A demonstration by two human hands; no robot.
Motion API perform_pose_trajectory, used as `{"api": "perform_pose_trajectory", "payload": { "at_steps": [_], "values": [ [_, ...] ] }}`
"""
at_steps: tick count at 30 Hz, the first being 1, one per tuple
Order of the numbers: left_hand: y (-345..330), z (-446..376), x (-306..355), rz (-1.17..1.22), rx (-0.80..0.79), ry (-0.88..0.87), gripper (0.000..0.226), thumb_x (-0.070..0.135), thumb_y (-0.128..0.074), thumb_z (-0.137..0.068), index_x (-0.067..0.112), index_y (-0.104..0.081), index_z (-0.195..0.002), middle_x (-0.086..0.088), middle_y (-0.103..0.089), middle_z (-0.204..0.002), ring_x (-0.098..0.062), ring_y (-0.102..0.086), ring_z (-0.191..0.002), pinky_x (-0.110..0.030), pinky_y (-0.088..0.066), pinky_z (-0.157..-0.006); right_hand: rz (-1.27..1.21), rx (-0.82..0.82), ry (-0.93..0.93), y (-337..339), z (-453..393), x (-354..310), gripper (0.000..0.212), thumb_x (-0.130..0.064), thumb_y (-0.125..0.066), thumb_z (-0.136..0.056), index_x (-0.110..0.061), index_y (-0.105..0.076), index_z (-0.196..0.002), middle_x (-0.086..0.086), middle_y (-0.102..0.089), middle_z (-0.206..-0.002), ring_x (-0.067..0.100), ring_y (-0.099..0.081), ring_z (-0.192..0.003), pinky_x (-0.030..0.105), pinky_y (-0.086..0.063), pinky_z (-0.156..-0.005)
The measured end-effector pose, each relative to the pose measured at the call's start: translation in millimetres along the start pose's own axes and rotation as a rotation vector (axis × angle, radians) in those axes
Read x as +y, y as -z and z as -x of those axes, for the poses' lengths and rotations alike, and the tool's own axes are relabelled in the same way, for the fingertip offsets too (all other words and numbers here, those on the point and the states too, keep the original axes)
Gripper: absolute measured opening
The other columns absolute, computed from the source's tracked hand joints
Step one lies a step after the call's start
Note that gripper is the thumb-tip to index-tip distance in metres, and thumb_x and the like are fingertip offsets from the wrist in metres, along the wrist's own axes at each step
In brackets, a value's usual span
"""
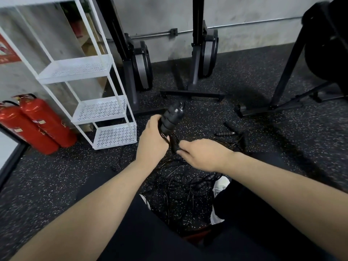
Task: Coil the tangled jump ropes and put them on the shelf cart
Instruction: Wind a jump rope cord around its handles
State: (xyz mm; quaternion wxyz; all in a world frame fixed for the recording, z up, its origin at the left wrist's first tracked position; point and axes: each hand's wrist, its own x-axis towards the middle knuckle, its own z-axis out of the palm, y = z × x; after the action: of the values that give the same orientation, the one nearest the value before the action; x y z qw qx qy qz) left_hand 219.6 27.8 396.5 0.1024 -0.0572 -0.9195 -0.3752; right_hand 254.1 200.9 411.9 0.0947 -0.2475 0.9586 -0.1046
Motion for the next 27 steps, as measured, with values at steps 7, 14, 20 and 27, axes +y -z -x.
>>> {"api": "perform_pose_trajectory", "payload": {
  "at_steps": [7, 14, 20, 27],
  "values": [
    [-17.5, 2.0, -5.9, -0.507, -0.335, -0.038, 0.047, 0.012, -0.064, -0.091, 0.017, -0.04, -0.131, -0.011, -0.055, -0.125, -0.037, -0.058, -0.105, -0.045, -0.044, -0.073, 0.359, -0.011, 0.143, 22.9, -2.8, -8.8, 0.035, -0.044, -0.034, -0.108, -0.02, -0.06, -0.114, 0.004, -0.069, -0.105, 0.031, -0.066, -0.093, 0.036, -0.044, -0.073],
    [-21.5, 13.6, 4.1, -0.606, -0.539, -0.124, 0.044, 0.017, -0.055, -0.098, 0.014, -0.038, -0.138, -0.011, -0.053, -0.133, -0.035, -0.058, -0.115, -0.046, -0.051, -0.087, 0.115, 0.06, 0.086, 34.3, -11.5, 21.8, 0.025, -0.06, -0.061, -0.091, -0.042, -0.066, -0.107, -0.017, -0.069, -0.103, 0.011, -0.063, -0.098, 0.031, -0.05, -0.082],
    [-2.9, 20.9, 10.8, -0.22, -0.809, -0.113, 0.072, 0.019, -0.079, -0.084, 0.012, -0.031, -0.137, 0.005, -0.048, -0.092, -0.014, -0.053, -0.067, -0.028, -0.043, -0.053, -0.298, -0.014, 0.036, 30.4, -9.5, 41.9, 0.046, -0.073, -0.075, -0.067, -0.045, -0.066, -0.103, -0.022, -0.067, -0.097, -0.002, -0.061, -0.092, 0.029, -0.05, -0.09],
    [6.9, 27.0, 9.6, 0.392, -0.849, 0.153, 0.046, 0.002, -0.084, -0.08, 0.01, -0.059, -0.118, -0.01, -0.073, -0.108, -0.024, -0.072, -0.094, -0.03, -0.061, -0.083, -0.798, -0.112, -0.017, 19.8, -11.4, 57.3, 0.025, -0.029, -0.078, -0.087, -0.005, -0.077, -0.093, 0.008, -0.074, -0.094, 0.021, -0.067, -0.088, 0.046, -0.051, -0.095]
  ]
}}
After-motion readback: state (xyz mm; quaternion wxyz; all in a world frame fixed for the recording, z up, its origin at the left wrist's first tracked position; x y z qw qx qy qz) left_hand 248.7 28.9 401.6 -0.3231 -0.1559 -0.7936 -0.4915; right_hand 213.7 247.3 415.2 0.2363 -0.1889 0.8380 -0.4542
